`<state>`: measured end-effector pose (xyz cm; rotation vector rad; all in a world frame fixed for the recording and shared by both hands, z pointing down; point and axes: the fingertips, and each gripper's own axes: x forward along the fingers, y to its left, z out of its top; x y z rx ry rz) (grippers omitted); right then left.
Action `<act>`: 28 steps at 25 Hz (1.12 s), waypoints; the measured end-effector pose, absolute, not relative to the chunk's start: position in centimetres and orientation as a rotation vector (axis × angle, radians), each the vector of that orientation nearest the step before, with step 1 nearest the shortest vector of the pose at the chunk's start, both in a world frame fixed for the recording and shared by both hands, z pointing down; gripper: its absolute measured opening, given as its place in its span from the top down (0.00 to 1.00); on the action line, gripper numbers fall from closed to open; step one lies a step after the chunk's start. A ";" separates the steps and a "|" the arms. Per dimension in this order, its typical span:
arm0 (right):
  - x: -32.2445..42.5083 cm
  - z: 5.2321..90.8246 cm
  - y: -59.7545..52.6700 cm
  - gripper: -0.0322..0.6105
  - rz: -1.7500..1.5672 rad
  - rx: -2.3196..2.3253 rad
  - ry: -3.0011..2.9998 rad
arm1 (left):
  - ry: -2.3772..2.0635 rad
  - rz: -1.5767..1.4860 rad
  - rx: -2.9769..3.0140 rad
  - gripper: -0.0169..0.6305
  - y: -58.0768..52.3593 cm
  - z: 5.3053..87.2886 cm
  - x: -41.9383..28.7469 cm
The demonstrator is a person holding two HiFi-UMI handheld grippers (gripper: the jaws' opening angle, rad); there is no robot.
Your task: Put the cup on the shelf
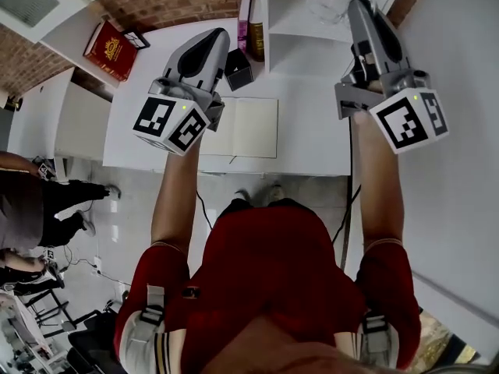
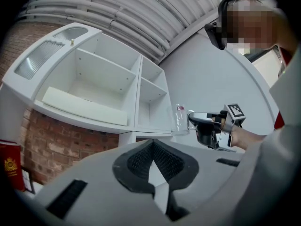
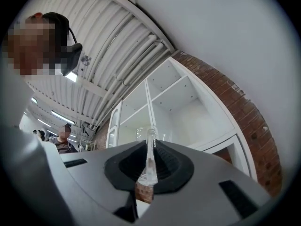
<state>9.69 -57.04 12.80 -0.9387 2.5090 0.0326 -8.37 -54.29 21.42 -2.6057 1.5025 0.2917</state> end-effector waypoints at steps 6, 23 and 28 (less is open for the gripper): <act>7.6 8.7 -60.0 0.91 0.074 -0.952 2.495 | 1.441 0.290 -2.641 0.97 -56.3 20.8 -8.8; 4.0 6.1 -69.1 0.91 0.168 -1.157 2.441 | 1.388 0.299 -2.657 0.97 -58.1 19.8 -11.8; 3.2 6.8 -70.8 0.91 0.173 -1.190 2.450 | 1.399 0.289 -2.658 0.97 -58.7 20.5 -12.7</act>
